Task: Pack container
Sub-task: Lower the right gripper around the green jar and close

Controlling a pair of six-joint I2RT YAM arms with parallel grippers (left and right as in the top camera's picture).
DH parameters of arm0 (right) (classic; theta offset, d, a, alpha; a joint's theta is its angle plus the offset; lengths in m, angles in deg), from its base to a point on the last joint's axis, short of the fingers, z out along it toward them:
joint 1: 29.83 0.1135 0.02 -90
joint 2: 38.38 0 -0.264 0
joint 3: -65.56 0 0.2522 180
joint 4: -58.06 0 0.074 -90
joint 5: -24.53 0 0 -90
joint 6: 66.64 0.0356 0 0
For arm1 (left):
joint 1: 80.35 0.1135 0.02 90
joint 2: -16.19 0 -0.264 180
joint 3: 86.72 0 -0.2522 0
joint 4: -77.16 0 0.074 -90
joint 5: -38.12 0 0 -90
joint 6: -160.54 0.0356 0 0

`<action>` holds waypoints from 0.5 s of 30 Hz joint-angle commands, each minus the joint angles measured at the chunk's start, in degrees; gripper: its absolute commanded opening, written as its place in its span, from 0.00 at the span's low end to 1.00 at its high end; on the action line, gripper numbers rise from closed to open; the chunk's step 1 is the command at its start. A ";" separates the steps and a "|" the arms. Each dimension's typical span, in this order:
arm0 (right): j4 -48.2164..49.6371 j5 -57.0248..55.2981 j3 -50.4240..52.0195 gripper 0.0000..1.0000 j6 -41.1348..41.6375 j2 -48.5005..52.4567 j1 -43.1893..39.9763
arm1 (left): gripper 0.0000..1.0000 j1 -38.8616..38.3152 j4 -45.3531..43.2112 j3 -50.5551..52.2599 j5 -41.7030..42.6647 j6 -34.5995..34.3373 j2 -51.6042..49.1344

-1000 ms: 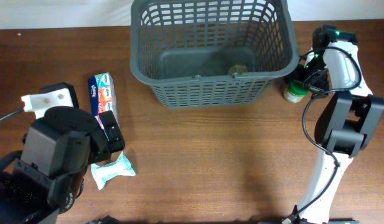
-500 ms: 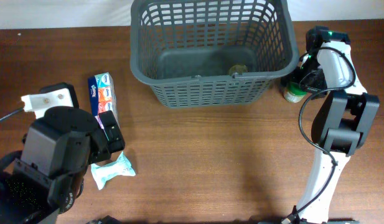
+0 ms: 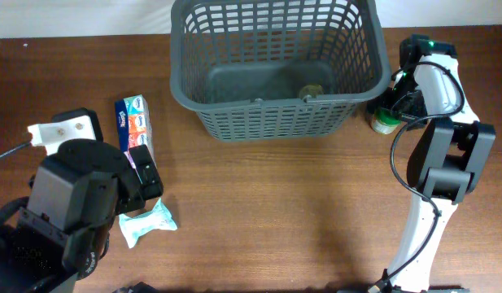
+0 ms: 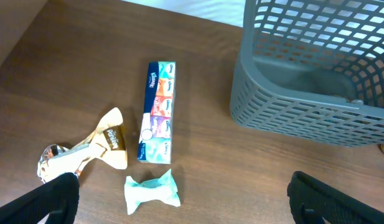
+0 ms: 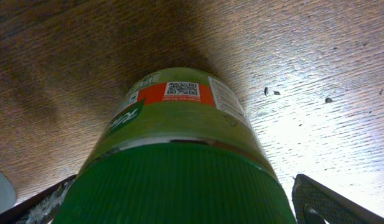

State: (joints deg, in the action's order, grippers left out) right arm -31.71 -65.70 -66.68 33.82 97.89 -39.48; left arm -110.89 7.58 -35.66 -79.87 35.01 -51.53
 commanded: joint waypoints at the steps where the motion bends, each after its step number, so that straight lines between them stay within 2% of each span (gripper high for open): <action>1: -0.02 -0.90 0.74 0.99 -0.17 0.96 0.76 | 1.00 0.35 0.02 0.07 0.17 0.90 -0.07; 4: 0.11 -0.90 0.74 0.99 -0.15 0.96 0.76 | 1.00 0.33 0.02 0.07 0.17 0.90 -0.07; 10: 0.44 -0.90 0.74 0.83 -0.15 0.96 0.76 | 0.99 0.35 0.00 0.07 0.17 0.90 -0.07; 15: 0.44 -0.90 0.74 0.58 -0.13 0.96 0.76 | 1.00 0.35 0.02 0.07 0.17 0.87 -0.07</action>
State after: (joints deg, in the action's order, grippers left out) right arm -31.40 -66.00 -66.61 33.58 97.89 -39.44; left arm -110.89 7.58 -35.66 -79.89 35.01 -51.53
